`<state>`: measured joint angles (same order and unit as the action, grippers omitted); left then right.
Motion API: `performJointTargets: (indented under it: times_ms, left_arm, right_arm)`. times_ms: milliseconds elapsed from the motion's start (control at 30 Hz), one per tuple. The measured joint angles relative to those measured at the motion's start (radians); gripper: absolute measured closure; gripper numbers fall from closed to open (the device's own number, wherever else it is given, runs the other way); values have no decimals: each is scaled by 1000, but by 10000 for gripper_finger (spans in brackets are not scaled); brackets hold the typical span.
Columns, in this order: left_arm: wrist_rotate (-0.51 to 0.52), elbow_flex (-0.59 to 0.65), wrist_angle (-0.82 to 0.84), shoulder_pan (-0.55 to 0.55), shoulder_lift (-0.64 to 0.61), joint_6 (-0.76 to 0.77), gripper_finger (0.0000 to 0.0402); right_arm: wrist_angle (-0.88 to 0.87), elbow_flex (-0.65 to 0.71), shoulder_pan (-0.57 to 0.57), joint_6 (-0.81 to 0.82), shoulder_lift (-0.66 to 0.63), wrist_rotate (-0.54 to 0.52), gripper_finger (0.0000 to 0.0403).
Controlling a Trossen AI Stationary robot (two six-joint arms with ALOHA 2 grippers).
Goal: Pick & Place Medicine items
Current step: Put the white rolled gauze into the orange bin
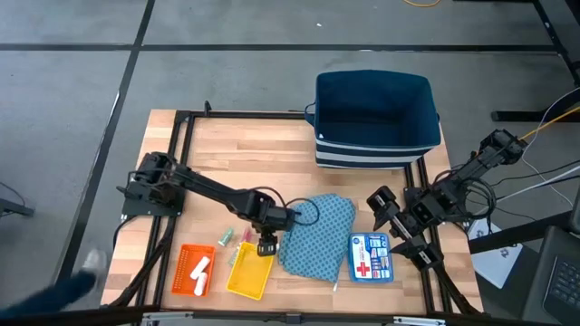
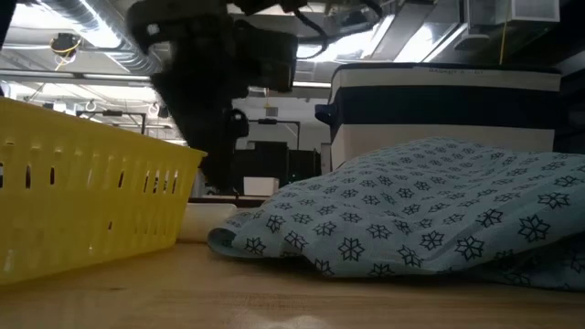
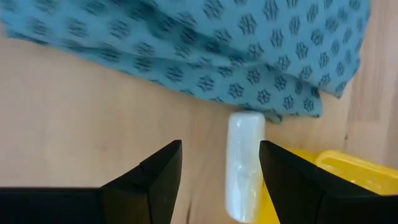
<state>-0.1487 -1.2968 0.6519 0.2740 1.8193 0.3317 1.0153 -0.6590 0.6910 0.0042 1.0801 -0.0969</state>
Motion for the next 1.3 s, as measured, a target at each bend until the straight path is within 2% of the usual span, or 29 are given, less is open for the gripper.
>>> performJointTargets:
  times_ms: [367, 900, 1067, 1300]
  left_arm:
    - [-51, 0, -36, 24, 53, -17, 192]
    - [-53, -1, -48, 11, 100, 25, 194]
    - [-54, -1, -48, -1, 107, 50, 234]
    - [-147, 0, -49, -53, 54, 127, 337]
  right_arm:
    - [-21, 0, -4, 41, 0, 0, 172]
    - [-46, 0, -4, 93, 1, -27, 172]
    - [-46, 0, -4, 92, 1, -27, 172]
    - [-48, 0, -4, 92, 1, -27, 172]
